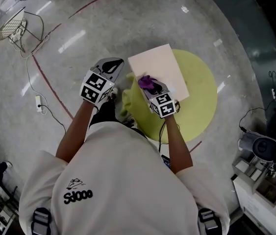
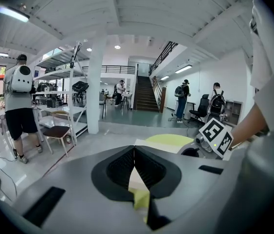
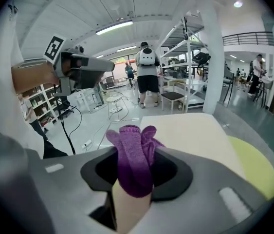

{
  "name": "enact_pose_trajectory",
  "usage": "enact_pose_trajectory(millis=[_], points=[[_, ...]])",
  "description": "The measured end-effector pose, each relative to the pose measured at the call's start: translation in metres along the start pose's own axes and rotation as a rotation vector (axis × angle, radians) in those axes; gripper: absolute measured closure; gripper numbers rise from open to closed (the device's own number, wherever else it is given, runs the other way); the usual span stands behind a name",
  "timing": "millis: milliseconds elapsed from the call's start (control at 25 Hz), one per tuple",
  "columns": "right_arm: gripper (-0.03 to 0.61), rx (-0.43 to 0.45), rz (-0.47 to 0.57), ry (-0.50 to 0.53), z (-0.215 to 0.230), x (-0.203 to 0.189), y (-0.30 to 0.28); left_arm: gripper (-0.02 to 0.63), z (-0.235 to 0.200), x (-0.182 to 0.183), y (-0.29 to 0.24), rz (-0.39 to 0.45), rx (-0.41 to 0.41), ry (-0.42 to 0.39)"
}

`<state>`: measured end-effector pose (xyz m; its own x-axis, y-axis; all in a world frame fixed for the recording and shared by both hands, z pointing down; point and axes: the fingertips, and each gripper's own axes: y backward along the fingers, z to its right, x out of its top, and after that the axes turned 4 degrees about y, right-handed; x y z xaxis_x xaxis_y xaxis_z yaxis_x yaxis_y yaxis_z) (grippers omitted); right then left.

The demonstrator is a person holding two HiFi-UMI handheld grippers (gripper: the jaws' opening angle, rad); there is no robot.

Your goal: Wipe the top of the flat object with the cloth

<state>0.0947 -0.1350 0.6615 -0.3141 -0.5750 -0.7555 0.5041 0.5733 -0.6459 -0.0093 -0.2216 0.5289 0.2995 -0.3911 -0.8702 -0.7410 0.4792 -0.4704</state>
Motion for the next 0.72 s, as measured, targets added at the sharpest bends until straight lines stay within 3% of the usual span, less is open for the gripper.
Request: enact_pose_trajectory(millis=[480, 600, 720], points=[[0.416, -0.382, -0.038, -0.203, 0.188, -0.019, 0.051, 0.607, 0.017, -0.002, -0.016, -0.041, -0.105, -0.028], [0.416, -0.412, -0.050, -0.217, 0.200, -0.026, 0.060, 0.607, 0.019, -0.002, -0.018, -0.045, -0.112, -0.032], [0.416, -0.388, -0.051, -0.206, 0.184, -0.028, 0.060, 0.607, 0.017, -0.004, -0.018, -0.049, -0.110, -0.028]])
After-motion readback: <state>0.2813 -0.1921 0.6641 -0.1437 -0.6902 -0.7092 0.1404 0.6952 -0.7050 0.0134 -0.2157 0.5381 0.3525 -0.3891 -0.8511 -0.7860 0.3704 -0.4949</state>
